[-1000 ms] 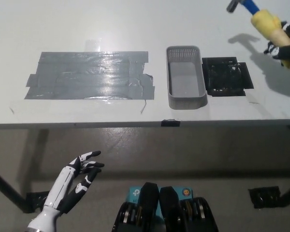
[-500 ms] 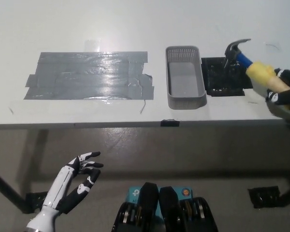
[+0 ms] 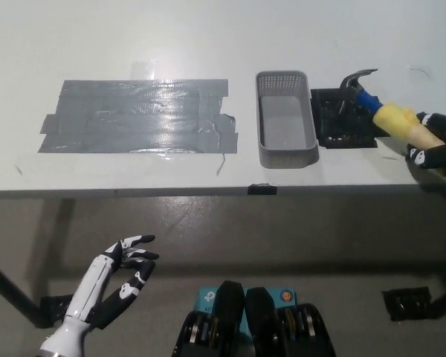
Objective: The robot picks the hammer with right hand and hits the black area on the desk and places it back.
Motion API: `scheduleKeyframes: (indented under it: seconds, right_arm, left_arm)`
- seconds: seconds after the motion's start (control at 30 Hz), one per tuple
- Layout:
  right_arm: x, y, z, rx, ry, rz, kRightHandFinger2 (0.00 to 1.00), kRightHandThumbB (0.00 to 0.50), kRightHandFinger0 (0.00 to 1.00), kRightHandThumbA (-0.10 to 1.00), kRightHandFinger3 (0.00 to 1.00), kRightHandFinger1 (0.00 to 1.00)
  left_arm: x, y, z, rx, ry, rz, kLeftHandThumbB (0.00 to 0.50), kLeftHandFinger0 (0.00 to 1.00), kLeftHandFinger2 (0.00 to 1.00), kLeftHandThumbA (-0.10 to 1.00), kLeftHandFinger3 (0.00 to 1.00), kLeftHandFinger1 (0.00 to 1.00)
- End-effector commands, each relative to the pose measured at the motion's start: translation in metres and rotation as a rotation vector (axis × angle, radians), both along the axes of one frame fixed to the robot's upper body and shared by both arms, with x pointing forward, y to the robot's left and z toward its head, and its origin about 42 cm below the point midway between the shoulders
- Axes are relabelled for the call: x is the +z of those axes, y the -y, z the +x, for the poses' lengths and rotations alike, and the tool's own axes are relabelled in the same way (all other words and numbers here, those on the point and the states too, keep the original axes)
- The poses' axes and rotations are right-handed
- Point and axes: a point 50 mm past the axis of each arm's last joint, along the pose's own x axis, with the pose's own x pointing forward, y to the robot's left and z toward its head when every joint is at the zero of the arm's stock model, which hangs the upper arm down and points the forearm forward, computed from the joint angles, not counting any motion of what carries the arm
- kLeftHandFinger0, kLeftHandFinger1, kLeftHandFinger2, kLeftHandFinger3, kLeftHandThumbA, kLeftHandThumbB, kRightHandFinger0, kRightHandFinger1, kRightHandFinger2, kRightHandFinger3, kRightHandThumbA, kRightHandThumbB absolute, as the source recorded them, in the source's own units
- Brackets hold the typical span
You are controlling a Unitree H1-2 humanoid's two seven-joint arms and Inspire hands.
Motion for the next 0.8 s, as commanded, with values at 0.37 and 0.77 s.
scheduleKeyframes:
  seconds: [0.37,0.77]
  right_arm:
    - [0.191,0.015,-0.016,0.013,0.452,0.184,0.88,0.07,0.15,-0.1,1.0,0.59]
    - [0.083,-0.003,-0.001,0.066,0.24,0.035,0.98,0.113,0.17,-0.1,1.0,0.65]
  left_arm:
    - [0.013,-0.003,0.005,-0.006,0.072,0.004,0.008,0.73,0.72,0.78,0.88,0.7]
    - [0.013,-0.003,0.004,0.0,0.068,-0.013,0.064,0.83,0.85,0.88,0.97,0.85]
